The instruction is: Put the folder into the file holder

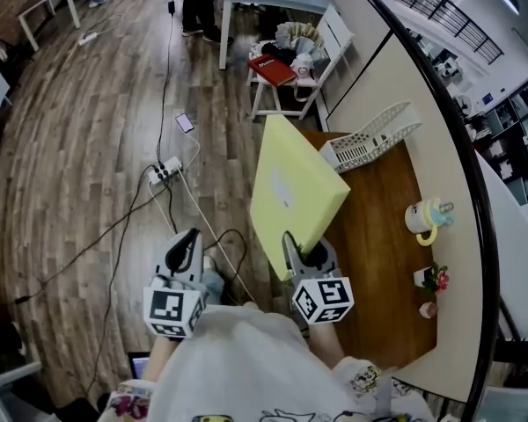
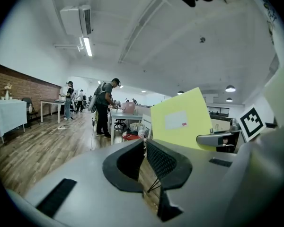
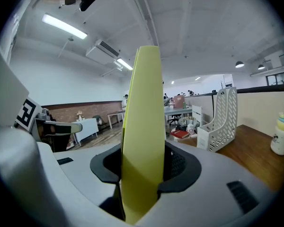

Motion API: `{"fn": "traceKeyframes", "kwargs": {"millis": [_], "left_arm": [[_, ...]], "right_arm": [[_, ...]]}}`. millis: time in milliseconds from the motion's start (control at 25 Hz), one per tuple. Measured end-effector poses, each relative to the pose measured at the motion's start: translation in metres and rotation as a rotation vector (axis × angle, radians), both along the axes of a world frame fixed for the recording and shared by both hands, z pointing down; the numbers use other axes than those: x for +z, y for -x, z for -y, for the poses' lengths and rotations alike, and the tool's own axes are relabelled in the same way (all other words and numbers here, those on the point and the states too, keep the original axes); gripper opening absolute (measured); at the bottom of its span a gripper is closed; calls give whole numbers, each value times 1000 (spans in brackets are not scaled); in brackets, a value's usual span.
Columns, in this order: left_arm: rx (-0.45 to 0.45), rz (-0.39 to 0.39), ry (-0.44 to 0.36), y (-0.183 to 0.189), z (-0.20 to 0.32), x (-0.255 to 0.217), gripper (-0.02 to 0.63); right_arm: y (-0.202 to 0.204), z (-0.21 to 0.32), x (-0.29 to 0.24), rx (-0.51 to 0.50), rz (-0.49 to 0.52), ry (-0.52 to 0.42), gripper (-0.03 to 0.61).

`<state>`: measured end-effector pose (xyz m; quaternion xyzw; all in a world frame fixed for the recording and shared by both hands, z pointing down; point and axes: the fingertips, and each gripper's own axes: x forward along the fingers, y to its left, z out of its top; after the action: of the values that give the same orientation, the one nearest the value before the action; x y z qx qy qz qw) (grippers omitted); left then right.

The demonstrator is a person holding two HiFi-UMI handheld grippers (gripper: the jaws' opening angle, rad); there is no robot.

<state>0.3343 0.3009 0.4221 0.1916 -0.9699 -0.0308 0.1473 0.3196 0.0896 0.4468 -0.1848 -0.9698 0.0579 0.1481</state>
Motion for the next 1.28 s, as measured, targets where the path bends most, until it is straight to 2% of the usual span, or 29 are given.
{"fn": "traceKeyframes", "kwargs": {"millis": [160,360,720,1040,1280], "left_arm": [[41,3,13,45,-22,0,18],[-2,12,15,89,-70,-3,18],[-52,-29,34,127,-135,9,18],[-8,-83,13,145,-124,27,18],[-2,-58,14,199,-115,31,18]], "right_arm": [[38,-23,-1,22,-4,0,172],[74,-44,4,48,-21,8,172],[112,-78,14,67,-62,-5,172],[132,-80,24,83,-96,-17,172],[181,-70,32,95,-87,-22,172]]}}
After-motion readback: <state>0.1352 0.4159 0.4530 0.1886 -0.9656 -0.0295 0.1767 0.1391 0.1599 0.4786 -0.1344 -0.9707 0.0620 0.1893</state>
